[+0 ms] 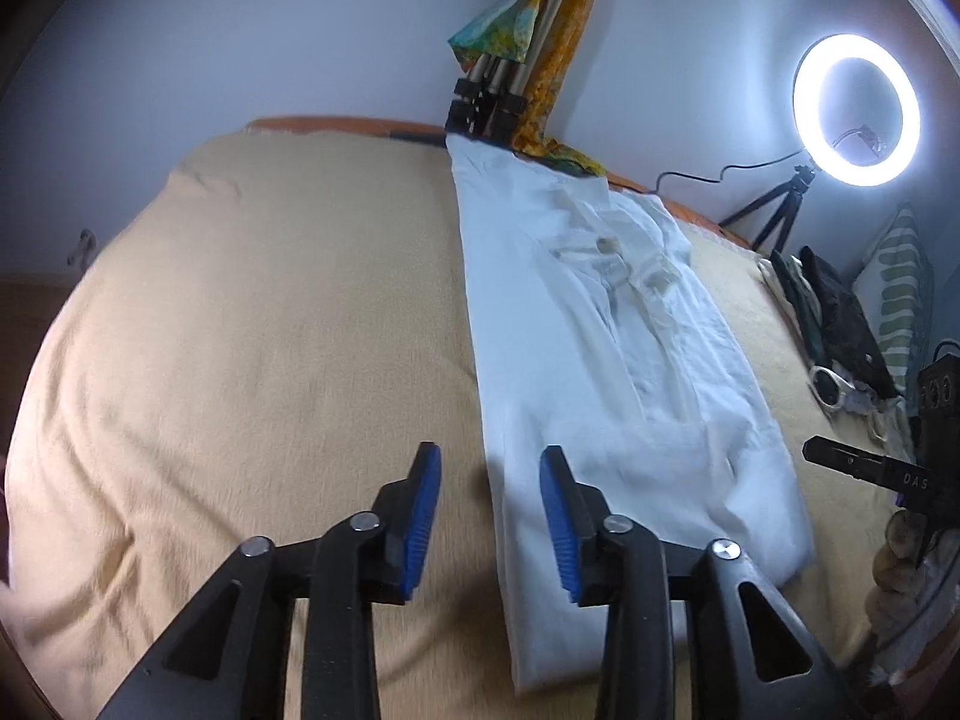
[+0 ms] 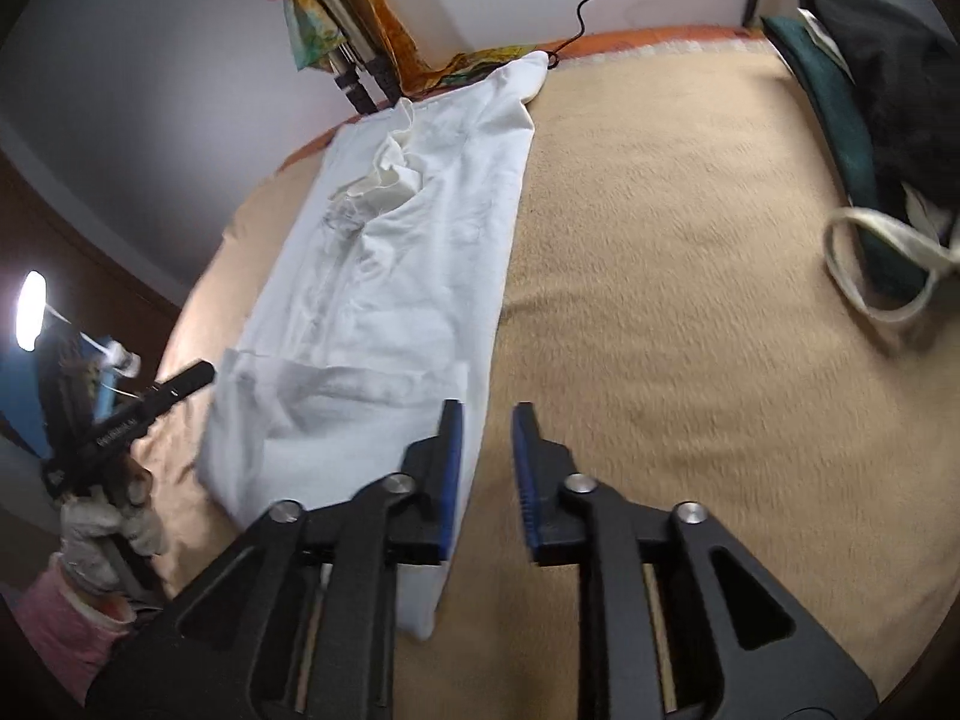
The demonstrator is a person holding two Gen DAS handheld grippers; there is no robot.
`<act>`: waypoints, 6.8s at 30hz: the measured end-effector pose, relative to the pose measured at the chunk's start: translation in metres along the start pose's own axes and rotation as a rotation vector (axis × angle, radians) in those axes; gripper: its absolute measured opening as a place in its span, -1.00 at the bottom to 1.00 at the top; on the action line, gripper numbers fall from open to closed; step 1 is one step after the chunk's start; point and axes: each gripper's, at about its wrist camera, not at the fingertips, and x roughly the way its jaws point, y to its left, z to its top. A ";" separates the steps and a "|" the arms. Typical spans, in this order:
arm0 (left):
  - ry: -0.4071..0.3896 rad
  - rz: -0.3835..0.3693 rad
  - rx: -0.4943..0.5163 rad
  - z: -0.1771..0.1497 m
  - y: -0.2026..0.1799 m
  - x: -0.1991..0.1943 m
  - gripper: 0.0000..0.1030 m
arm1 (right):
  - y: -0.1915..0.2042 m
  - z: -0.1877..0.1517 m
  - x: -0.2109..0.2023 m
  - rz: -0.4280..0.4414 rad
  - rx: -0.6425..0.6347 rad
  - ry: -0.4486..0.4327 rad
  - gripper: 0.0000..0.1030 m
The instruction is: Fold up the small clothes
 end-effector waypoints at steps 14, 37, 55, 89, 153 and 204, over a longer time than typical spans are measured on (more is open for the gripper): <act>0.122 -0.137 -0.030 -0.043 -0.002 -0.008 -1.00 | 0.026 -0.051 0.003 0.095 -0.093 0.131 -0.88; -0.053 -0.029 0.063 0.018 -0.002 -0.036 -0.51 | 0.024 -0.017 -0.041 -0.040 -0.153 -0.035 -0.31; -0.089 -0.044 -0.087 0.140 0.036 0.048 -0.16 | -0.013 0.117 0.014 0.023 -0.050 -0.092 -0.31; -0.037 -0.052 0.028 0.233 0.021 0.195 0.05 | -0.022 0.259 0.160 -0.149 -0.231 -0.074 -0.80; -0.077 -0.100 0.266 -0.044 -0.008 -0.047 -0.80 | 0.087 -0.070 -0.042 -0.203 -0.543 -0.125 -0.90; -0.054 -0.152 0.033 -0.035 -0.004 -0.061 -0.34 | 0.078 -0.075 -0.056 -0.016 -0.202 -0.045 -0.26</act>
